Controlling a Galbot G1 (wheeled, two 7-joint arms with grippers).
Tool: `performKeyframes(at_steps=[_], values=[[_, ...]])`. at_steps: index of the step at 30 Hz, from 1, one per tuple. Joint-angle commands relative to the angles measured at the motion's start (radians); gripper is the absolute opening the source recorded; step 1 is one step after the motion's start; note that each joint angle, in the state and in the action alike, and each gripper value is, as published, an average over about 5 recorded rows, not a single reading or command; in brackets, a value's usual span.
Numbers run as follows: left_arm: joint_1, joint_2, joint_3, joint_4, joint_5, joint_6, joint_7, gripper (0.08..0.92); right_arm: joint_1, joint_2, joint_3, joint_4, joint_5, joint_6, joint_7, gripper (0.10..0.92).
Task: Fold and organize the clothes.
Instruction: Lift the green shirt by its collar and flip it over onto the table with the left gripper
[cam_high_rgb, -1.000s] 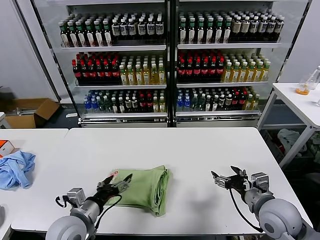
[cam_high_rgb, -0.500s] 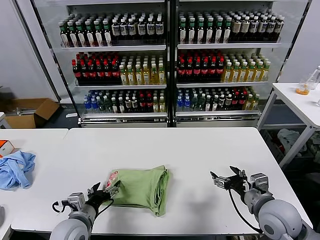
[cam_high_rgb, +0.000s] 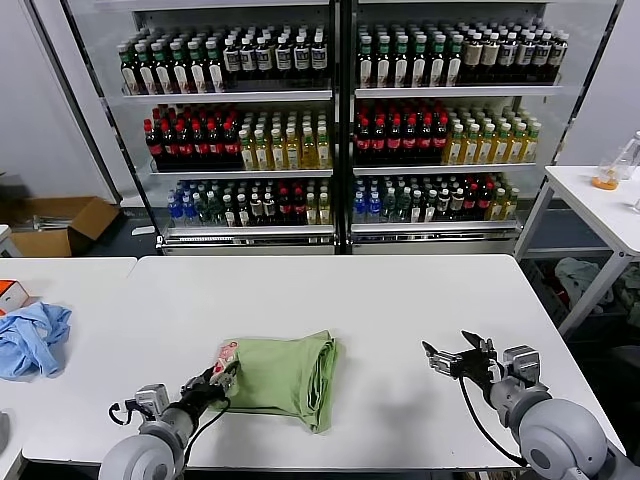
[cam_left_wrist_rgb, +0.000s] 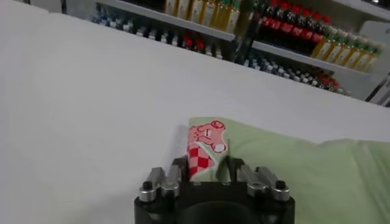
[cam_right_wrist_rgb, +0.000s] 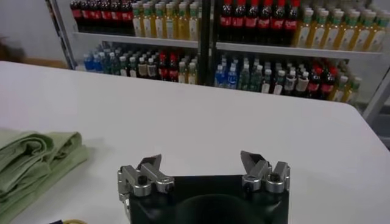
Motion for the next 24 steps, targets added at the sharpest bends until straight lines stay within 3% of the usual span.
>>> performKeyframes(at_steps=[1,12,19,24], values=[[-0.010,-0.007,-0.024,0.022,-0.205,0.003,0.033,0.411,0.001,0.001,0.004,-0.003,0.001,0.000,0.002,0.823],[-0.003,-0.023,-0.141,-0.003,-0.395,-0.003,0.044,0.115,0.008,0.004,0.004,-0.008,0.002,0.000,0.004,0.823],[0.049,-0.011,-0.317,-0.040,-0.497,0.013,0.043,0.101,0.012,0.007,0.004,-0.012,0.003,0.000,0.004,0.823],[0.100,0.068,-0.535,-0.062,-0.536,0.021,0.039,0.101,0.021,0.014,0.000,-0.015,0.006,0.000,0.003,0.823]])
